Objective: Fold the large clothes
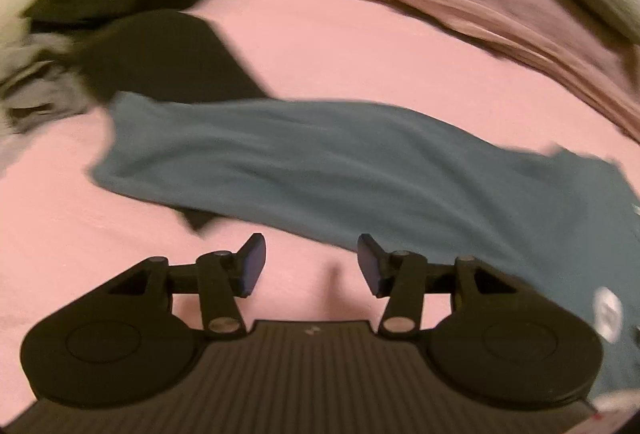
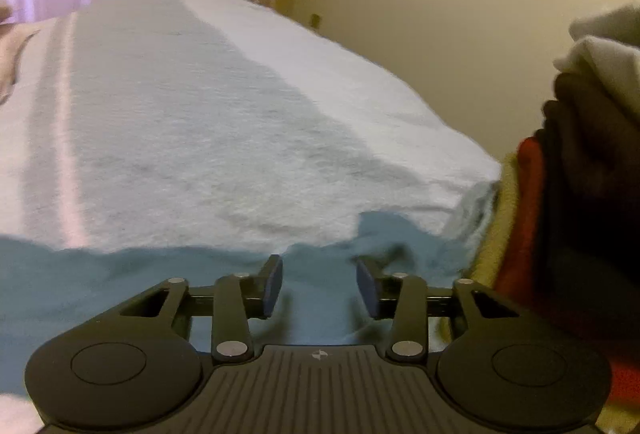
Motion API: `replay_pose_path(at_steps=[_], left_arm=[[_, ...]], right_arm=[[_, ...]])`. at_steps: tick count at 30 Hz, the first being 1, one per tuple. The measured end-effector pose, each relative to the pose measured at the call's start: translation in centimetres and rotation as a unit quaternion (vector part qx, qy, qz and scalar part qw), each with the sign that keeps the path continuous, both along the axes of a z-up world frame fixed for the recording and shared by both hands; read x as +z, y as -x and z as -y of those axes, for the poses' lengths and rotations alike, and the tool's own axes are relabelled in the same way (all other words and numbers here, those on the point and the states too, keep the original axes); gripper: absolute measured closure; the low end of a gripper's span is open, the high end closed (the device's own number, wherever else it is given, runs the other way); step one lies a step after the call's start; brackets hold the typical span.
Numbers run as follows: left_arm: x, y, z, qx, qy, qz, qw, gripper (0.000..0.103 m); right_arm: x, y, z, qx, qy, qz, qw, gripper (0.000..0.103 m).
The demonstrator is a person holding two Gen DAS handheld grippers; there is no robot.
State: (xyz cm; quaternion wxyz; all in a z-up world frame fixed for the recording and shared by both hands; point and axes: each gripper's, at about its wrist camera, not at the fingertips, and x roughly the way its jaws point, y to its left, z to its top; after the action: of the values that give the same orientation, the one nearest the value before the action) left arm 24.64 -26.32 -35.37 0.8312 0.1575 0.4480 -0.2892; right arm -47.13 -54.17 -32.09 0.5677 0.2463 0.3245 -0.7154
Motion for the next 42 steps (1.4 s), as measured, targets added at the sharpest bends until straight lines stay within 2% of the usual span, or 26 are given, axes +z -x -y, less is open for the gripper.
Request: replay_pose_path(at_steps=[3, 6, 8, 10, 11, 12, 14, 17, 19, 21, 22, 24, 25, 27, 29, 30, 31, 32, 34, 36, 38, 40, 41, 42], left_arm=[[-0.8, -4.2, -1.8, 0.07, -0.012, 0.026, 0.9971, 0.037], [-1.9, -8.3, -3.3, 0.121, -0.031, 0.051, 0.9909, 0.03], [-2.7, -10.8, -4.4, 0.157, -0.033, 0.05, 0.9857, 0.03], [-3.8, -12.8, -5.5, 0.188, -0.007, 0.022, 0.9819, 0.045], [-4.4, -13.6, -5.8, 0.195, 0.004, 0.007, 0.9808, 0.083], [-4.9, -14.2, -6.0, 0.199, 0.006, 0.001, 0.98, 0.101], [-5.2, -14.3, -6.1, 0.186, 0.011, 0.013, 0.9825, 0.102], [-5.0, -14.1, -6.3, 0.166, -0.016, 0.069, 0.9836, 0.1], [-5.1, -14.9, -6.7, 0.16, -0.024, 0.068, 0.9845, 0.099], [-5.0, -14.3, -6.1, 0.13, -0.061, 0.087, 0.9858, 0.094], [-4.7, -13.4, -5.7, 0.111, -0.082, 0.103, 0.9851, 0.092], [-3.7, -11.7, -5.8, 0.099, -0.107, 0.13, 0.9808, 0.075], [-2.8, -10.5, -6.2, 0.101, -0.106, 0.134, 0.9801, 0.07], [-0.8, -7.7, -7.3, 0.092, -0.085, 0.115, 0.9855, 0.073], [1.3, -2.5, -7.6, 0.024, -0.047, 0.068, 0.9963, 0.073], [2.3, 0.9, -7.5, -0.03, -0.031, 0.048, 0.9979, 0.073], [2.9, 4.3, -7.4, -0.08, -0.02, 0.033, 0.9961, 0.073], [3.4, 8.2, -7.3, -0.143, -0.01, 0.007, 0.9897, 0.072], [3.4, 14.0, -7.7, -0.211, 0.016, -0.049, 0.9762, 0.071], [2.5, 19.0, -8.2, -0.268, 0.042, -0.098, 0.9575, 0.07], [0.7, 23.4, -8.4, -0.308, 0.023, -0.113, 0.9445, 0.072], [-1.2, 26.8, -9.5, -0.351, -0.01, -0.101, 0.9311, 0.071], [-2.1, 28.4, -10.4, -0.363, -0.039, -0.081, 0.9276, 0.072], [-2.8, 29.3, -11.8, -0.359, -0.06, -0.073, 0.9284, 0.073]], right_arm=[[-1.0, -1.8, -1.5, 0.016, -0.021, 0.026, 0.999, 0.057], [-2.0, -3.4, -3.1, 0.018, -0.048, 0.036, 0.998, 0.056], [-2.7, -4.4, -3.8, 0.017, -0.06, 0.038, 0.997, 0.056], [-3.2, -5.2, -4.5, 0.017, -0.074, 0.033, 0.997, 0.056], [-3.8, -5.5, -4.4, 0.018, -0.081, 0.029, 0.996, 0.056], [-4.3, -5.7, -4.5, 0.018, -0.089, 0.026, 0.996, 0.056], [-5.5, -6.1, -4.0, 0.025, -0.097, 0.02, 0.995, 0.056], [-5.5, -7.0, -4.6, 0.047, -0.098, 0.014, 0.994, 0.056], [-5.0, -7.5, -5.4, 0.063, -0.1, 0.026, 0.993, 0.055], [-4.4, -7.8, -6.3, 0.077, -0.098, 0.036, 0.992, 0.054], [-3.8, -8.0, -7.1, 0.084, -0.099, 0.04, 0.991, 0.053], [-2.8, -8.4, -8.6, 0.103, -0.099, 0.049, 0.989, 0.051], [-2.0, -8.6, -9.7, 0.119, -0.099, 0.057, 0.986, 0.051], [-0.9, -9.3, -12.0, 0.154, -0.101, 0.07, 0.98, 0.051], [-0.2, -10.2, -14.5, 0.205, -0.11, 0.089, 0.969, 0.051], [-0.1, -10.7, -15.7, 0.223, -0.116, 0.097, 0.963, 0.051], [-0.3, -11.2, -16.9, 0.241, -0.127, 0.099, 0.957, 0.051], [-0.5, -11.4, -17.9, 0.247, -0.132, 0.098, 0.955, 0.051], [-1.2, -11.1, -19.8, 0.244, -0.137, 0.125, 0.952, 0.051], [-2.2, -10.6, -21.7, 0.256, -0.15, 0.158, 0.942, 0.051], [-3.9, -10.6, -24.2, 0.272, -0.162, 0.151, 0.937, 0.051], [-6.0, -10.6, -26.8, 0.287, -0.191, 0.107, 0.933, 0.051], [-6.8, -10.5, -28.3, 0.297, -0.205, 0.087, 0.929, 0.051], [-7.3, -10.2, -29.8, 0.309, -0.209, 0.072, 0.925, 0.051]])
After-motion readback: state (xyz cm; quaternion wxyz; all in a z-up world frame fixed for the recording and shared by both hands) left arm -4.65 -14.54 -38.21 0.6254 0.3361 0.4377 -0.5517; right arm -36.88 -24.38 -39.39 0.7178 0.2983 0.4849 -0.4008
